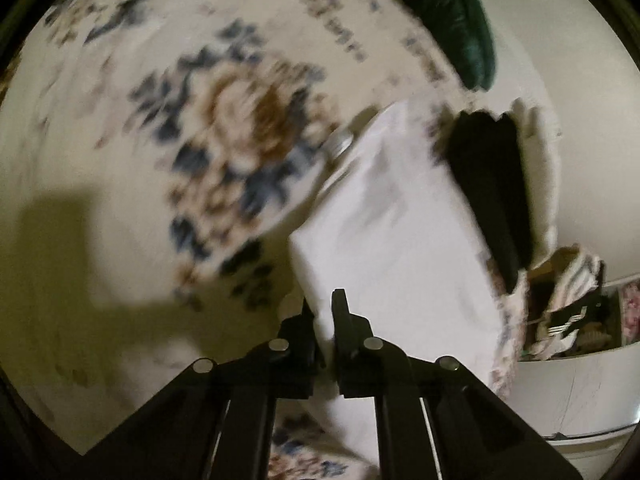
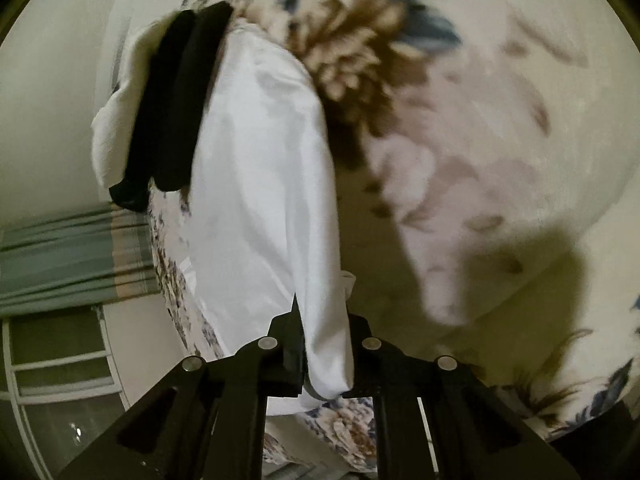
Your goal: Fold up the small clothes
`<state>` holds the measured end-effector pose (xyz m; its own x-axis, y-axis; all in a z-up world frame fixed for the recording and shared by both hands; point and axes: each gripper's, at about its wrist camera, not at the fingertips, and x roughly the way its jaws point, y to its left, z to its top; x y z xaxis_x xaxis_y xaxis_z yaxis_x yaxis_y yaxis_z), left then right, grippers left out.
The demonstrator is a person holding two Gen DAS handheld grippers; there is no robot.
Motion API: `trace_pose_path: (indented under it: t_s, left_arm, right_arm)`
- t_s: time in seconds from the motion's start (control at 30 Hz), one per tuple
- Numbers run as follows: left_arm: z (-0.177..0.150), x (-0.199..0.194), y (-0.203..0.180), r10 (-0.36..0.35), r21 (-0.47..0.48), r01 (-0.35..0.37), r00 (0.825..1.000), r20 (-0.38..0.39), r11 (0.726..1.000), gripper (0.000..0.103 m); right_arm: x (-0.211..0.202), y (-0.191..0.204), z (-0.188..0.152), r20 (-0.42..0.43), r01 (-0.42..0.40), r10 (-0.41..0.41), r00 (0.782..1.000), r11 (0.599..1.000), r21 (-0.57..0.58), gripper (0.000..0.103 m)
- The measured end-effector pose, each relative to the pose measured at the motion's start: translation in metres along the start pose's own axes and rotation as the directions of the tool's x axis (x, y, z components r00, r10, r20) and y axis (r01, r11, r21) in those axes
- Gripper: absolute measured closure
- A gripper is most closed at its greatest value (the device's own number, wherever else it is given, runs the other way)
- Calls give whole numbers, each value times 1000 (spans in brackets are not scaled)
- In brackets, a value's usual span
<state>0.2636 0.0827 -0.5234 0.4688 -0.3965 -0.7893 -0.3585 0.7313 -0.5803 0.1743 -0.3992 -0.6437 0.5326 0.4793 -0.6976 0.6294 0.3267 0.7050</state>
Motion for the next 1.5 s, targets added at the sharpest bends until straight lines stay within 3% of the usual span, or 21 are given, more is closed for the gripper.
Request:
trace_pose_path:
  t_s: [0.17,0.3,0.33,0.37,0.43,0.63,0.73,0.83,0.9,0.93,0.97,1.0,1.07,1.17,1.37,1.5]
  left_arm:
    - [30,-20,-19,-63,23,61,995,74,998,100]
    - [35,-14,-9,-81,-18,81,997,-4,997,97]
    - [30,-11,-3,-57,-26,57,998,-29,998,91]
    - [22,-10,5,-17,-26,16,998,-52,1000,66]
    - [7,-7,26,7,-62,-12,996,-92,998,30]
    - [-29,31,74,-32,-233,-13,982,-186,972,30]
    - [-37,49,70,-52,-241,1,978,-202,970,30]
    - [-33,56,58,-12,-222,-29,983,-182,975,23]
    - [-31,55,49,2,-213,-36,987,-158,976,24]
    - [-31,52,44,4,-198,-32,990,-137,980,38]
    - [-29,49,40,23,-177,-44,993,-120,983,69]
    - [-29,47,36,44,-146,-60,993,-108,987,81]
    - [-28,40,31,46,-118,-55,996,-80,992,94]
    - [-26,27,16,38,-61,-40,998,-43,997,96]
    - [-21,-14,-15,-24,-28,24,1000,12,999,97]
    - [-19,-60,-35,-74,-20,74,997,15,997,97]
  right_arm:
    - [-17,25,1,4,-21,21,1000,998,-57,92]
    - [-15,42,0,-12,0,-1,1000,995,-102,92]
    - [-14,42,0,-17,14,-16,1000,994,-112,92]
    - [-11,39,2,-28,32,-35,999,993,-112,92]
    - [-5,32,4,-33,54,-58,998,993,-103,92]
    - [5,10,6,-46,100,-105,993,990,-97,92]
    - [9,4,5,-53,110,-115,992,989,-96,91]
    - [15,-1,7,-66,114,-120,991,991,-76,88]
    - [26,-7,9,-87,132,-136,987,990,-54,82]
    - [29,-12,10,-92,128,-131,987,991,-38,82]
    - [31,-17,10,-93,122,-123,988,992,-18,82]
    - [33,-21,10,-88,112,-112,990,994,-3,82]
    - [33,-22,9,-77,106,-106,991,994,-6,85]
    - [28,-16,3,-52,117,-118,992,992,-38,92]
    - [2,9,-7,-43,71,-74,996,996,-57,94]
    - [-28,40,-21,-82,31,-39,996,994,-102,94]
